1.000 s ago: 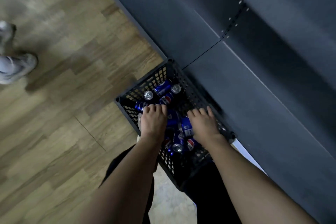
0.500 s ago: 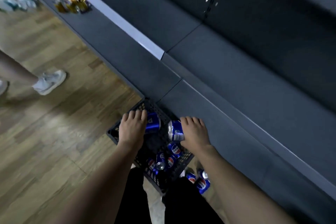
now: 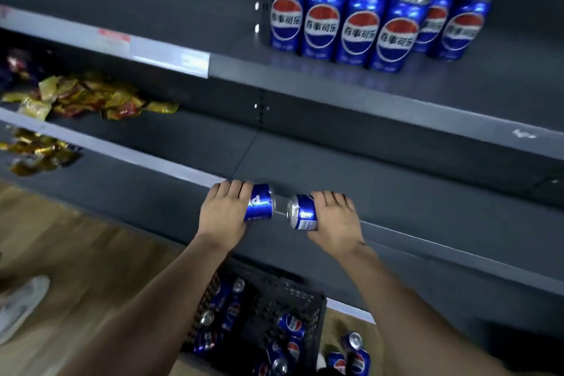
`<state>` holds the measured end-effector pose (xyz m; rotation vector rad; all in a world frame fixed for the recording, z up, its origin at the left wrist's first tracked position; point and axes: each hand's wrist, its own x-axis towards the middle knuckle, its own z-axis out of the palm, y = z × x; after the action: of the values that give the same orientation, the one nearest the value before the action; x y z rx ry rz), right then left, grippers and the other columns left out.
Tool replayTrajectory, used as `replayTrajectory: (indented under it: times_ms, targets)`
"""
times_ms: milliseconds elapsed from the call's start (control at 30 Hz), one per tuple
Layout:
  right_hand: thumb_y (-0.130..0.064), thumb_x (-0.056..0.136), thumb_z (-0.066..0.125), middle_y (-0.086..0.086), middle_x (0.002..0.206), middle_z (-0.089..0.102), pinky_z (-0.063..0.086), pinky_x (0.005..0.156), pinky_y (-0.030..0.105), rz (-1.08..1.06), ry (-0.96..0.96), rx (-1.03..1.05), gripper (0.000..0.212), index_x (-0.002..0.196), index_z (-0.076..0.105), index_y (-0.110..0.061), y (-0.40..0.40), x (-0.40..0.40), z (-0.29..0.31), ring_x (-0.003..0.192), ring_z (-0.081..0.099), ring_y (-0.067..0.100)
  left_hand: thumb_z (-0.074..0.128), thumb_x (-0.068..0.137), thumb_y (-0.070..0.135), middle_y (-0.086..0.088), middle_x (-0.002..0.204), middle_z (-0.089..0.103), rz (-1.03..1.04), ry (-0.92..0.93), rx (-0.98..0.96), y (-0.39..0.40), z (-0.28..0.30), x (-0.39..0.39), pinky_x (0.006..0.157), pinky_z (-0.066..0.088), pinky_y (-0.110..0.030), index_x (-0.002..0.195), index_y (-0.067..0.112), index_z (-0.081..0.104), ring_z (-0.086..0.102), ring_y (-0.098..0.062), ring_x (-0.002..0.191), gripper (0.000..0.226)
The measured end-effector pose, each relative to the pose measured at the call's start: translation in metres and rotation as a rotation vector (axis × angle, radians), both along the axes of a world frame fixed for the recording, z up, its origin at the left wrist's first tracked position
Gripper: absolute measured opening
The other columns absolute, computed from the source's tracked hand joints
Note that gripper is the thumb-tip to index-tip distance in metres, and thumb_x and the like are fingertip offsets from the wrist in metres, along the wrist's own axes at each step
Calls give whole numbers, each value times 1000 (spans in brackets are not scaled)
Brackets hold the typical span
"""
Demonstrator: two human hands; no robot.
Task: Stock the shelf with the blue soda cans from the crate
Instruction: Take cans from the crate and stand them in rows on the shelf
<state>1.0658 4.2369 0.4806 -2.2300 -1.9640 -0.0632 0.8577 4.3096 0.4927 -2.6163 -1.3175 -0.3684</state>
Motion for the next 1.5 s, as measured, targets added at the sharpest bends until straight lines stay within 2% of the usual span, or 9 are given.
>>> replayTrajectory:
  times_ms: [167,367,533,633,767,900,967,1200,1500]
  targets:
    - [-25,29,87,3,89,67,53,76,35,-107,-96,361,75,99,65,-11,-5,16,56,78,65,27,89,24,17,-7,89,64,-194,-63,110,17,37,16,75,53,-35,107,8,60,62,-29,76,88]
    - [-20,44,83,9,106,66,47,90,42,-201,-115,562,70,109,61,-7,-18,42,122,94,62,34,85,35,12,-12,102,64,-317,-256,237,28,91,53,89,33,-34,115,7,51,63,-34,90,87]
    - [-20,49,82,7,109,64,41,92,38,-251,-149,600,69,114,59,-9,-25,65,156,98,60,32,85,40,13,-12,111,63,-346,-359,289,29,145,95,90,38,-37,119,6,55,60,-34,97,85]
    - [-18,47,84,5,115,62,37,101,51,-260,-156,574,74,117,59,-12,-23,81,168,109,58,31,86,41,13,-12,113,63,-361,-369,323,34,173,115,92,41,-40,120,5,56,59,-34,101,84]
    - [-22,62,78,-1,128,52,30,101,62,-294,-74,532,69,126,52,-20,-14,102,187,124,42,24,85,55,18,-9,124,57,-349,-234,282,44,202,138,99,38,-39,130,9,50,52,-30,113,83]
    - [-26,71,73,-4,137,42,36,96,51,-302,-4,444,73,136,40,-24,-1,128,209,129,31,21,75,72,24,-3,137,45,-307,-144,207,55,218,162,107,26,-34,142,16,34,40,-25,125,81]
    - [-26,73,71,-5,137,40,34,96,52,-326,22,385,73,137,36,-25,8,142,218,128,30,21,72,75,28,0,140,41,-293,-77,204,59,224,175,107,25,-32,144,19,29,37,-22,127,82]
    - [-26,72,72,0,134,41,32,99,54,-285,14,147,77,138,33,-20,33,176,232,125,31,23,76,70,30,1,141,41,-229,53,41,71,228,208,103,34,-33,144,21,27,39,-22,126,90]
    - [-33,70,76,0,130,43,29,101,54,-139,87,21,83,140,32,-21,51,190,236,125,30,23,77,70,20,-3,148,35,-185,230,-254,96,239,221,99,43,-39,146,19,24,39,-25,130,92]
